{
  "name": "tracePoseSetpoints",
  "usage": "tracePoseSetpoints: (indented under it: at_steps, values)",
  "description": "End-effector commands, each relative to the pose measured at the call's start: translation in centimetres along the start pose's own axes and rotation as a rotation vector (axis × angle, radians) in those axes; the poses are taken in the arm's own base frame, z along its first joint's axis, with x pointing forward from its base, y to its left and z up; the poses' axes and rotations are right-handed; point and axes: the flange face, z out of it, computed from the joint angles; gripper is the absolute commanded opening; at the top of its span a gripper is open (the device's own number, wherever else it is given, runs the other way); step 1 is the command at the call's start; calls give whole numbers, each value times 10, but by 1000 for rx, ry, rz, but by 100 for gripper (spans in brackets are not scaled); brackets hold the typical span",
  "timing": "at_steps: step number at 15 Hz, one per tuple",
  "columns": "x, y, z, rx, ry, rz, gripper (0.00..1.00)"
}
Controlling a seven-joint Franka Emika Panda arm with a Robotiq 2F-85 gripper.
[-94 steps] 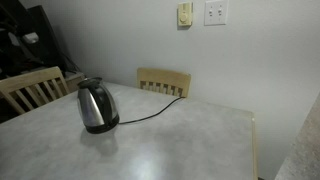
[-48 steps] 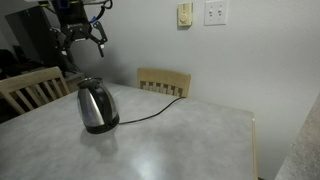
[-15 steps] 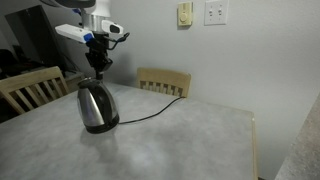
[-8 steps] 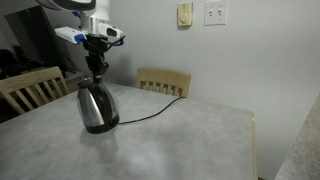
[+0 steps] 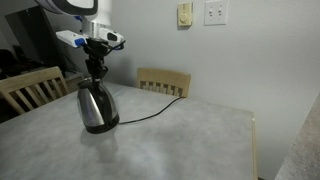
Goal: Press the button on the handle of the kettle
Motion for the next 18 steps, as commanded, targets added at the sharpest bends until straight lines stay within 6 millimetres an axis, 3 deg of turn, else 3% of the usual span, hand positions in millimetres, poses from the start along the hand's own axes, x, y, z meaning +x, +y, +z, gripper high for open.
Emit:
tracePoseSetpoints:
  at_steps: [1,11,14,18]
  values:
    - [9,1,16,32,-55,-10,0]
    - [28,0,47,-24,-263,19,0]
    - [34,-2,48,-35,-302,26,0]
    - [35,-3,31,-16,-287,8,0]
